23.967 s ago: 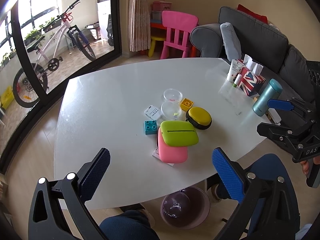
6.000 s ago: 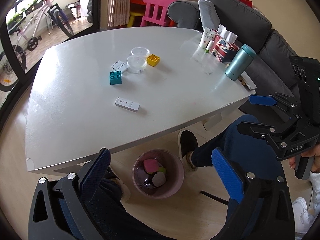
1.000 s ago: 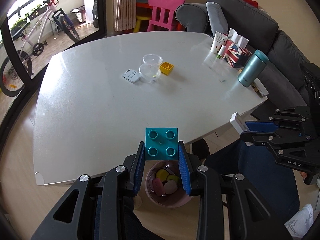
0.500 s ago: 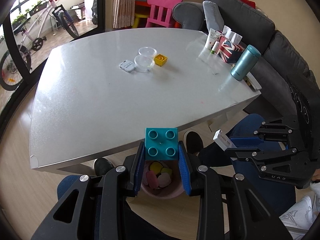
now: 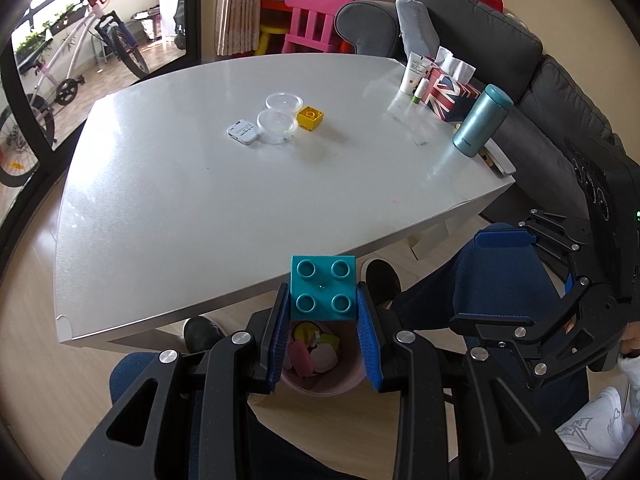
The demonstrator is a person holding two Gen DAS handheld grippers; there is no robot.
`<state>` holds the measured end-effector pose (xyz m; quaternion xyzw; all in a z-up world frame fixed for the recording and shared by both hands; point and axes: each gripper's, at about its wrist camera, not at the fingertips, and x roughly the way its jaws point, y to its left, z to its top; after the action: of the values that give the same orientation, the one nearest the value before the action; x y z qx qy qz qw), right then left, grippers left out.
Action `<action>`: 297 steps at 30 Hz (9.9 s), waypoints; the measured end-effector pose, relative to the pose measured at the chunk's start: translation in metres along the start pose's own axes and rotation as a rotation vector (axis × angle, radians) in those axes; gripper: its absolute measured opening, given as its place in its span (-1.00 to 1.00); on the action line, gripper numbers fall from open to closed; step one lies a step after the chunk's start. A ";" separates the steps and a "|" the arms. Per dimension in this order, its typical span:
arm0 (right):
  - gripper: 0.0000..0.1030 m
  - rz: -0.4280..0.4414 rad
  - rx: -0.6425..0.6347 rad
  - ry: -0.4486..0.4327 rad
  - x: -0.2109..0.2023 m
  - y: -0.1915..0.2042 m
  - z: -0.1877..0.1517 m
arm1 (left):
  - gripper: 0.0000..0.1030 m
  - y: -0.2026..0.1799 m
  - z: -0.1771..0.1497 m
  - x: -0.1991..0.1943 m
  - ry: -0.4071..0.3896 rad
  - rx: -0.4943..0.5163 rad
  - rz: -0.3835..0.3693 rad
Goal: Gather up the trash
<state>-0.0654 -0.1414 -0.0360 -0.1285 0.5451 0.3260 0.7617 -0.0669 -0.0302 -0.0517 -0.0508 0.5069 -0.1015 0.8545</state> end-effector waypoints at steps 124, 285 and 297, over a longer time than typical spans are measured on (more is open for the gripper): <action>-0.40 -0.100 0.005 0.001 0.081 -0.113 0.157 | 0.89 0.055 0.127 0.076 -0.025 -0.041 0.016; 0.90 -0.071 0.053 -0.116 0.001 -0.049 0.085 | 0.88 0.036 0.043 0.017 -0.046 -0.052 0.059; 0.90 -0.083 0.030 -0.142 0.029 -0.064 0.157 | 0.88 0.052 0.072 0.018 -0.112 -0.066 0.100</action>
<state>0.0984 -0.0924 -0.0140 -0.1159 0.4887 0.2940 0.8132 0.0107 0.0150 -0.0429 -0.0590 0.4634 -0.0393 0.8833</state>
